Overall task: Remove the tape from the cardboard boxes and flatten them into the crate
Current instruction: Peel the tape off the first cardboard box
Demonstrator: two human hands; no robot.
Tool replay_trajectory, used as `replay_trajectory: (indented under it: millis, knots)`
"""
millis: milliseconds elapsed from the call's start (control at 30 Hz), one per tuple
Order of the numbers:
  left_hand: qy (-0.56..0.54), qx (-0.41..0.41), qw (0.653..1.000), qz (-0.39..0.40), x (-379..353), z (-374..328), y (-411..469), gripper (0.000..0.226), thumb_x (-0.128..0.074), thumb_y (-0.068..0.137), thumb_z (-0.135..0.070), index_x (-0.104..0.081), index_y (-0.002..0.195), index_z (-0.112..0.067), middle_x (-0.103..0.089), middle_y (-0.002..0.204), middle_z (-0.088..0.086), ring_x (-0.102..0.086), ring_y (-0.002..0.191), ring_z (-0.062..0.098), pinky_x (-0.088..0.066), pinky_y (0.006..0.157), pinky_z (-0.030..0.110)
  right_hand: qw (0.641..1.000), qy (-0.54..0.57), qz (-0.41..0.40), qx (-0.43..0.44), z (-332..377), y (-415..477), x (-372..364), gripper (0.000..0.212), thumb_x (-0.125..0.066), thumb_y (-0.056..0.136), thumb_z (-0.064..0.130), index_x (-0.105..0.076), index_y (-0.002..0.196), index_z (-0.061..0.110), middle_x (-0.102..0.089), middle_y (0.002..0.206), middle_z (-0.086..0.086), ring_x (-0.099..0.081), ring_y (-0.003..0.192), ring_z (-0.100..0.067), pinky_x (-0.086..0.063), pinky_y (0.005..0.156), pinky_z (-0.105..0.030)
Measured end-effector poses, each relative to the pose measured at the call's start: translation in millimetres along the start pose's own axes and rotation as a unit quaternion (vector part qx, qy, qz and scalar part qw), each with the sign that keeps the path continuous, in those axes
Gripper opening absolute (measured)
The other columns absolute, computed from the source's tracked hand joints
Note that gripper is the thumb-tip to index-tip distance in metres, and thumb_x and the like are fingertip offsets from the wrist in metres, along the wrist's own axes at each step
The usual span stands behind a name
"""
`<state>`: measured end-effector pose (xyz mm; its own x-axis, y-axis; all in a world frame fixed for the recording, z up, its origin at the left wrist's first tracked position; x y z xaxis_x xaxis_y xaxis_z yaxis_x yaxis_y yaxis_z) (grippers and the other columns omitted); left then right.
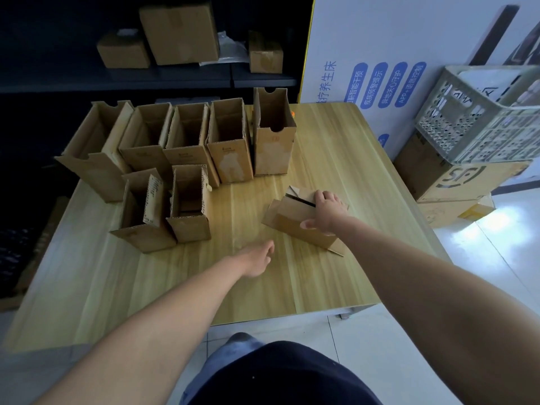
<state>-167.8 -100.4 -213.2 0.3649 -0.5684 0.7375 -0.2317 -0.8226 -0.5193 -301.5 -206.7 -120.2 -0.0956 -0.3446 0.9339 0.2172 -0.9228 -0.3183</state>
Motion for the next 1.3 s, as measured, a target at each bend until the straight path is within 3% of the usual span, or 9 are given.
replay_trajectory:
  millis: [100,267,467,700,800,900,1067,1200,1300]
  knots:
    - [-0.046,0.034,0.996,-0.074,12.8,15.8,3.3,0.020,-0.035,0.100,-0.014,-0.031,0.119,-0.016,-0.043,0.115,0.006,-0.050,0.070,0.015,-0.043,0.061,0.027,1.000,0.010,-0.003,0.010,-0.7,-1.4,0.4,0.088,-0.070,0.079,0.047,-0.024,0.145,0.010,-0.032,0.145,-0.010,-0.026,0.136,-0.029,-0.023,0.112,-0.040]
    - [-0.097,0.098,0.983,-0.118,16.4,40.4,13.2,0.038,-0.038,0.097,-0.007,-0.032,0.134,-0.001,-0.029,0.136,0.015,-0.053,0.107,0.028,-0.044,0.098,0.037,1.000,0.023,-0.004,0.021,-1.8,-3.1,-2.0,0.089,-0.068,0.081,0.044,-0.019,0.147,0.009,-0.027,0.148,-0.010,-0.020,0.138,-0.029,-0.017,0.114,-0.039]
    - [-0.146,0.119,0.964,-0.188,8.8,43.3,11.3,0.024,-0.045,0.094,0.001,-0.067,0.086,0.002,-0.034,0.125,0.012,-0.047,0.093,0.021,-0.041,0.095,0.030,0.999,0.022,-0.003,0.031,-2.3,-3.2,-4.6,0.091,-0.067,0.083,0.045,-0.016,0.148,0.008,-0.023,0.151,-0.011,-0.015,0.141,-0.030,-0.014,0.116,-0.041]
    - [-0.155,0.112,0.957,-0.217,14.0,39.9,9.6,0.026,-0.048,0.088,0.011,-0.066,0.074,-0.002,-0.030,0.115,0.009,-0.046,0.107,0.029,-0.041,0.096,0.036,0.999,0.027,-0.008,0.041,-1.6,-0.3,-3.1,0.087,-0.068,0.081,0.045,-0.022,0.145,0.007,-0.029,0.146,-0.011,-0.020,0.137,-0.029,-0.017,0.115,-0.040]
    - [-0.154,0.137,0.958,-0.199,13.4,41.7,8.4,0.011,-0.067,0.082,-0.005,-0.059,0.081,-0.012,-0.028,0.119,0.005,-0.040,0.116,0.027,-0.037,0.103,0.036,0.999,0.026,-0.006,0.043,-2.4,0.6,-3.2,0.087,-0.068,0.082,0.045,-0.022,0.145,0.007,-0.028,0.146,-0.011,-0.019,0.138,-0.029,-0.016,0.115,-0.040]
    - [-0.180,0.177,0.954,-0.161,7.0,49.6,6.6,0.035,-0.079,0.071,-0.018,-0.051,0.093,-0.016,-0.042,0.120,0.008,-0.040,0.117,0.027,-0.037,0.104,0.044,0.999,0.025,-0.008,0.046,-2.6,1.1,-3.3,0.085,-0.067,0.082,0.045,-0.023,0.144,0.006,-0.028,0.146,-0.012,-0.019,0.138,-0.029,-0.016,0.115,-0.039]
    - [-0.189,0.168,0.945,-0.209,20.9,48.7,3.5,0.012,-0.058,0.089,-0.007,-0.070,0.088,-0.008,-0.066,0.106,0.009,-0.049,0.115,0.030,-0.032,0.106,0.037,0.998,0.025,-0.006,0.048,-3.2,2.0,-3.2,0.086,-0.067,0.082,0.046,-0.022,0.144,0.007,-0.028,0.146,-0.012,-0.019,0.139,-0.030,-0.016,0.116,-0.040]
    - [-0.201,0.155,0.941,-0.224,31.0,40.9,3.5,0.030,-0.040,0.092,0.003,-0.057,0.070,-0.009,-0.055,0.082,0.011,-0.050,0.081,0.022,-0.034,0.065,0.027,0.998,0.030,-0.003,0.048,-4.6,3.8,-3.8,0.087,-0.067,0.082,0.046,-0.021,0.145,0.007,-0.028,0.146,-0.012,-0.019,0.139,-0.029,-0.016,0.116,-0.041]
    - [-0.196,0.154,0.937,-0.244,34.3,41.5,3.5,0.018,-0.038,0.092,0.002,-0.053,0.092,-0.008,-0.051,0.090,0.008,-0.050,0.081,0.021,-0.039,0.065,0.029,0.998,0.028,-0.001,0.047,-5.1,6.0,-4.6,0.090,-0.067,0.082,0.047,-0.019,0.146,0.007,-0.027,0.148,-0.012,-0.018,0.140,-0.030,-0.015,0.117,-0.041]
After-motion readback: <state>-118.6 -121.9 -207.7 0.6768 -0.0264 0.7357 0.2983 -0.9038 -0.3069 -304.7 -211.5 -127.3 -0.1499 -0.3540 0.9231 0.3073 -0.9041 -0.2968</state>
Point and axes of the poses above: each hand's wrist, its own y-axis towards the middle knuckle, its own x-axis out of the back of the hand, z = x × y, the point moved 9 cm from there along y, towards the middle knuckle
